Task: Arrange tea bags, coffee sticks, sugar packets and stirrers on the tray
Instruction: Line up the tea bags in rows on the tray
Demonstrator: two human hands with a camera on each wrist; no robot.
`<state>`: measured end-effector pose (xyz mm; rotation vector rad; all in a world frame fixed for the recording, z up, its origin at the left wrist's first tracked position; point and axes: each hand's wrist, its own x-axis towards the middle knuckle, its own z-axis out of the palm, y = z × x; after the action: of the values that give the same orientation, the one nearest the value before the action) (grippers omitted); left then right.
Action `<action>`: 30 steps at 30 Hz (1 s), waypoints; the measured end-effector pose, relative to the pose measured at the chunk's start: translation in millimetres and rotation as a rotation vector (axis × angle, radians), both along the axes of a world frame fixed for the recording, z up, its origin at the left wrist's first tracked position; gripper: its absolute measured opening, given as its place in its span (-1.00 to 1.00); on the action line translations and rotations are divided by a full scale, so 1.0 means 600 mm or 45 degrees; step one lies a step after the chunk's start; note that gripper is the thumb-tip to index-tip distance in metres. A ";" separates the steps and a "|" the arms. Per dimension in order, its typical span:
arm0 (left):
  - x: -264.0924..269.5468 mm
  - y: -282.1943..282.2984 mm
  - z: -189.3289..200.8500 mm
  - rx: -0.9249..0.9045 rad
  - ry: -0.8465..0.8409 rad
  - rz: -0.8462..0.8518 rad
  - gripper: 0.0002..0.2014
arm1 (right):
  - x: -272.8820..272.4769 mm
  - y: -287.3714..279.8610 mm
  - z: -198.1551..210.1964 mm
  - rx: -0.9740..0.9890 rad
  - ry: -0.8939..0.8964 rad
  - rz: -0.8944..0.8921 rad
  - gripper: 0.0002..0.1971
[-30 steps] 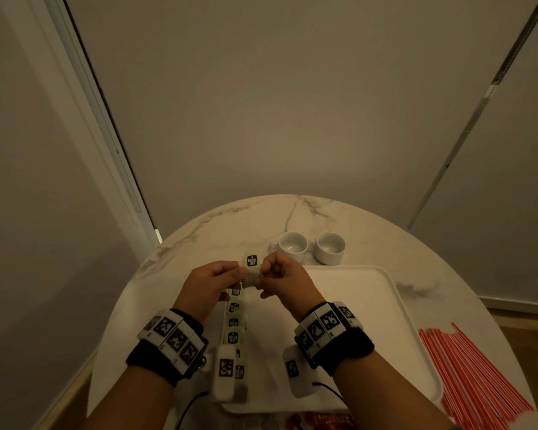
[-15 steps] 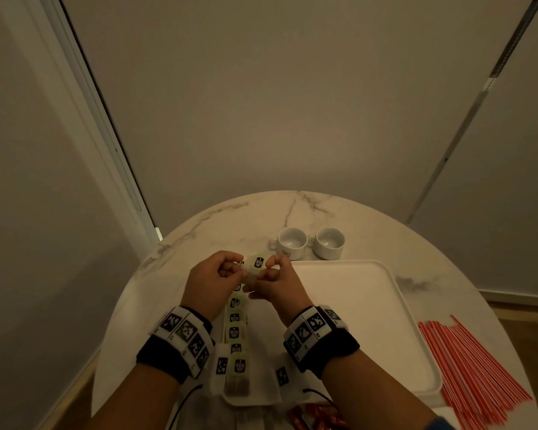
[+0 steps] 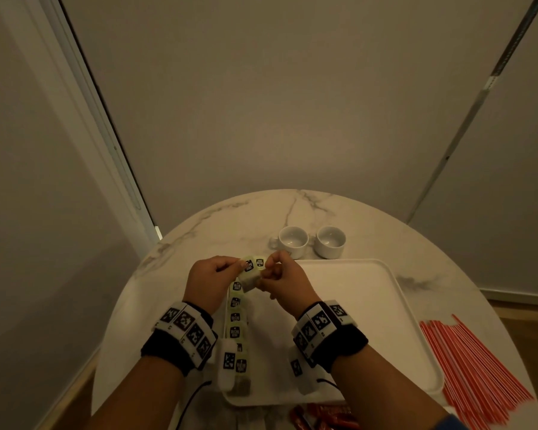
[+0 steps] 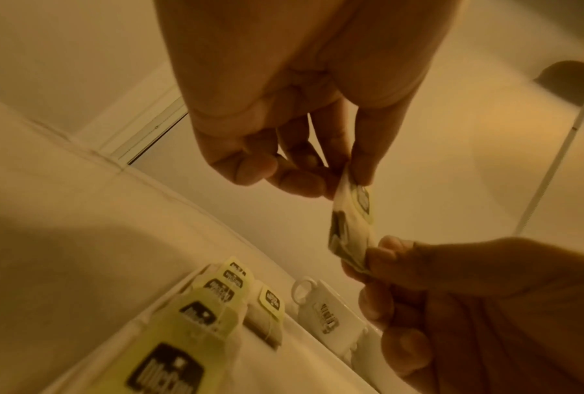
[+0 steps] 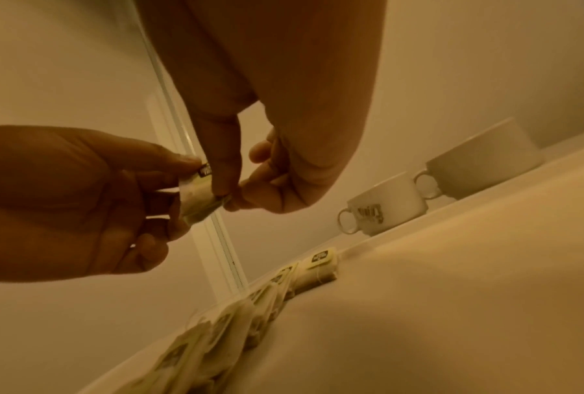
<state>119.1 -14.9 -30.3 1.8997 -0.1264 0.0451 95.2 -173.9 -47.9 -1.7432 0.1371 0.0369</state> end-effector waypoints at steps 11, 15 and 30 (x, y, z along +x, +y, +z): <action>-0.006 0.039 -0.002 -0.075 0.108 0.169 -0.84 | 0.050 -0.004 -0.061 -0.477 0.393 -0.310 -0.76; -0.025 0.057 0.017 -0.166 0.114 0.148 -0.84 | 0.064 0.006 -0.058 -0.568 0.416 -0.348 -0.80; -0.081 0.128 0.056 -0.238 0.023 0.170 -0.81 | 0.060 0.002 -0.040 -0.888 0.544 0.048 -0.67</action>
<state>70.7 61.6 3.4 1.7189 0.0170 0.1266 131.0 -172.4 -71.9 -2.4136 0.4738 0.4346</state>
